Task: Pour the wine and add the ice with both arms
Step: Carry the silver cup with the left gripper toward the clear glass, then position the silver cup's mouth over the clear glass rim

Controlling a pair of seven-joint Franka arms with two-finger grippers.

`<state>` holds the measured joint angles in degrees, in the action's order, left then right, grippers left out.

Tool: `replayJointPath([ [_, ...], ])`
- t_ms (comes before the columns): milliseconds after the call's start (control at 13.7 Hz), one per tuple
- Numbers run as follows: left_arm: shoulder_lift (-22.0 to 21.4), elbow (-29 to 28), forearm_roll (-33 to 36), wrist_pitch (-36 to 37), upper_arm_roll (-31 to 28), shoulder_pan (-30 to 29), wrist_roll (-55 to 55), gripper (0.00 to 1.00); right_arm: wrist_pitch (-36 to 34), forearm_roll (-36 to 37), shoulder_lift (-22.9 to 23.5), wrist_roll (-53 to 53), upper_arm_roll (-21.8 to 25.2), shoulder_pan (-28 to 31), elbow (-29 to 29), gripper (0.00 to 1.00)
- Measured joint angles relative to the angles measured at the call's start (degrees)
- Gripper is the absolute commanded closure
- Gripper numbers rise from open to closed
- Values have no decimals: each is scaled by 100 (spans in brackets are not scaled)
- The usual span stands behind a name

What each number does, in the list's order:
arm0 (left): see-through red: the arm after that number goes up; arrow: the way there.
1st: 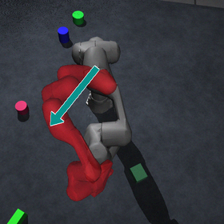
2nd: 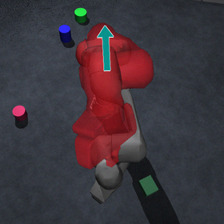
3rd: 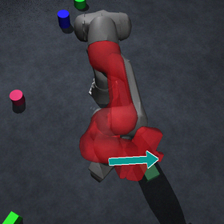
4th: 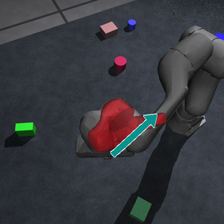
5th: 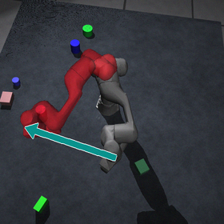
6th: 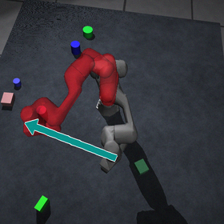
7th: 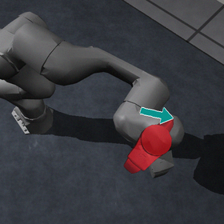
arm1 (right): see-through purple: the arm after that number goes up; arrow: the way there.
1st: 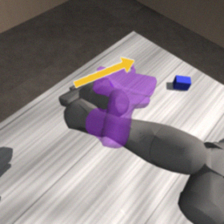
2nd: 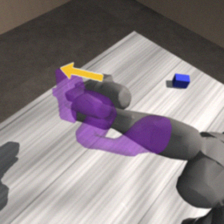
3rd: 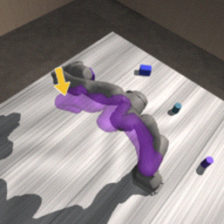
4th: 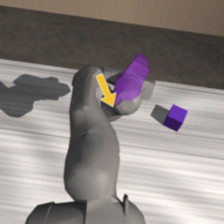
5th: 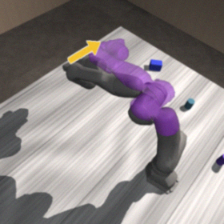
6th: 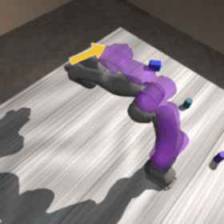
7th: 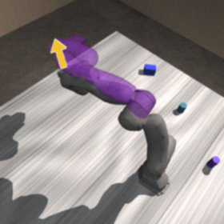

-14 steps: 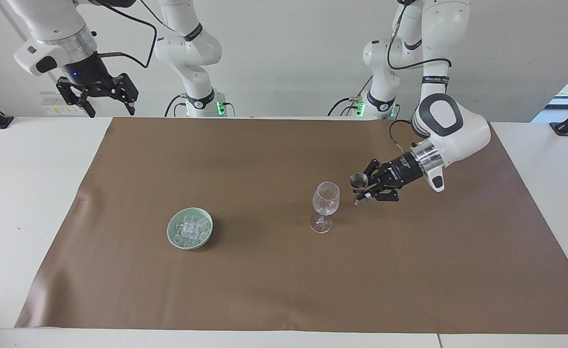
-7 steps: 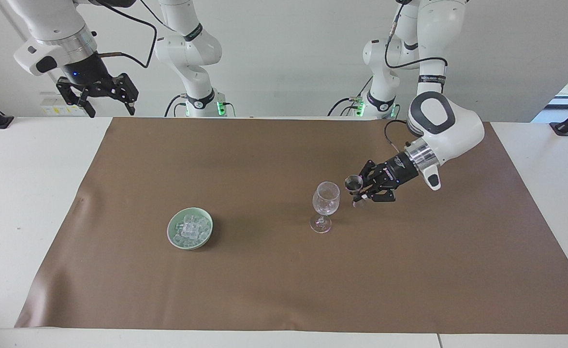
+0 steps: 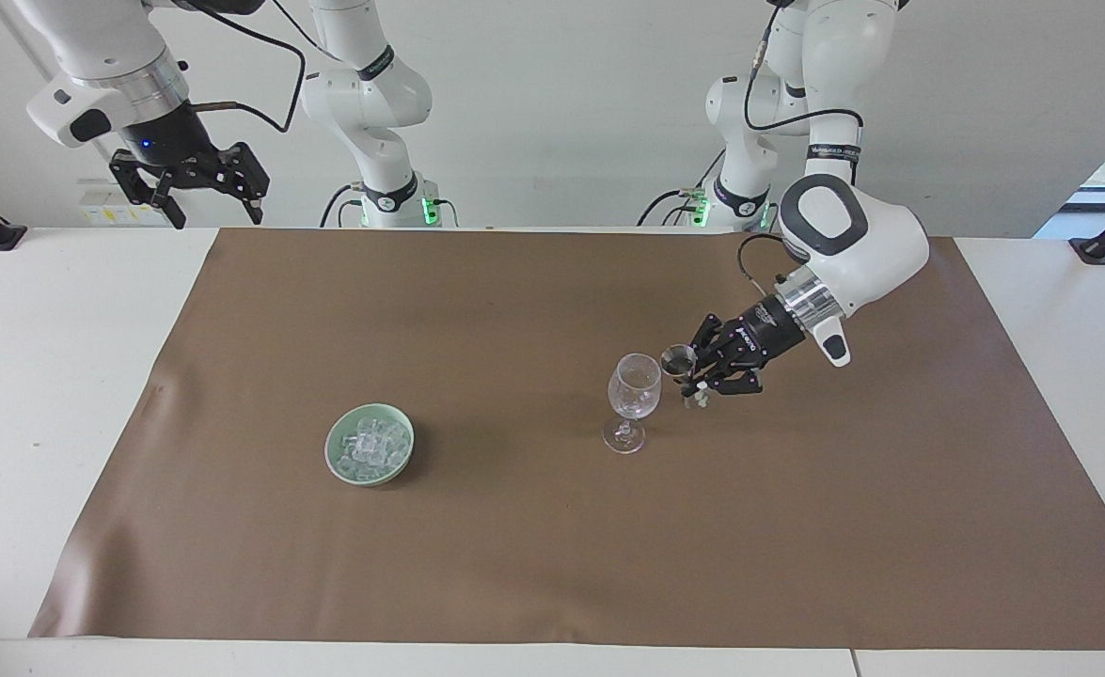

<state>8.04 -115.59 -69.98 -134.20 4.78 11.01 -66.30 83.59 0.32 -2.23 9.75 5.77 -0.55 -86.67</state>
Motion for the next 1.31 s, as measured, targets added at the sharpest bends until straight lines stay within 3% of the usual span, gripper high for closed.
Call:
replayJointPath([
  [1311,-135,47,931,-334,5,230,-96,100,0,0,0,0,0,0,0,0],
])
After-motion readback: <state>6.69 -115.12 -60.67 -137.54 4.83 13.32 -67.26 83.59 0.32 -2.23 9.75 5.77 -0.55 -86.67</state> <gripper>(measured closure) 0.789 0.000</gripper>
